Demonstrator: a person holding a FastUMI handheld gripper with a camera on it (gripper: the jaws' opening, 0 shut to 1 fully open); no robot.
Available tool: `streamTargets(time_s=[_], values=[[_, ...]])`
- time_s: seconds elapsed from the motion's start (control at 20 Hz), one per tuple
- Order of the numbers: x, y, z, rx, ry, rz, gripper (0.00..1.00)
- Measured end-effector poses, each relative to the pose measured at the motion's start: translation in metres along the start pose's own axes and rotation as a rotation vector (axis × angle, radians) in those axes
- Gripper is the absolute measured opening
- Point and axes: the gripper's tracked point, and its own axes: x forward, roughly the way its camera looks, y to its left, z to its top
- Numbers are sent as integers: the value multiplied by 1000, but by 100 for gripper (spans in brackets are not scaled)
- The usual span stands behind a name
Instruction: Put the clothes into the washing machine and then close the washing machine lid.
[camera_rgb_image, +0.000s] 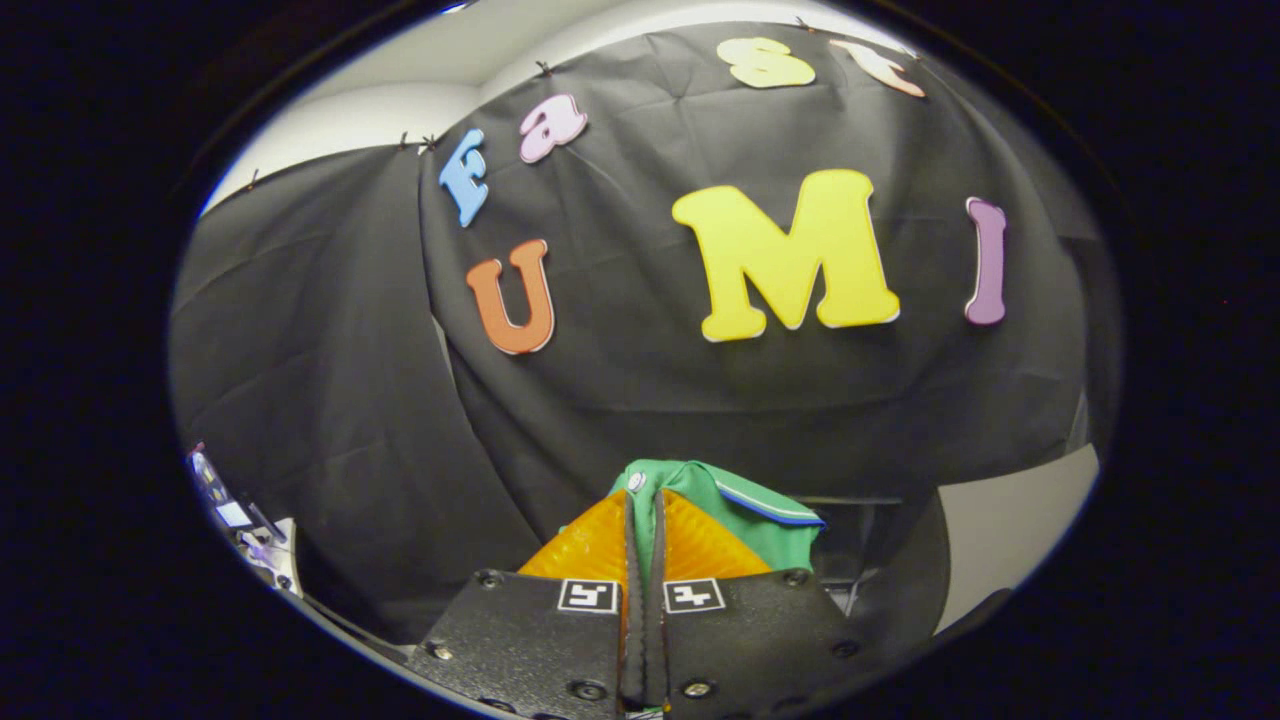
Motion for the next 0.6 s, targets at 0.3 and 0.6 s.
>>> streamTargets(time_s=[0.3, 0.6], values=[[53, -24, -76, -6, 109, -40, 4], [104, -53, -149, 3, 215, -93, 4]])
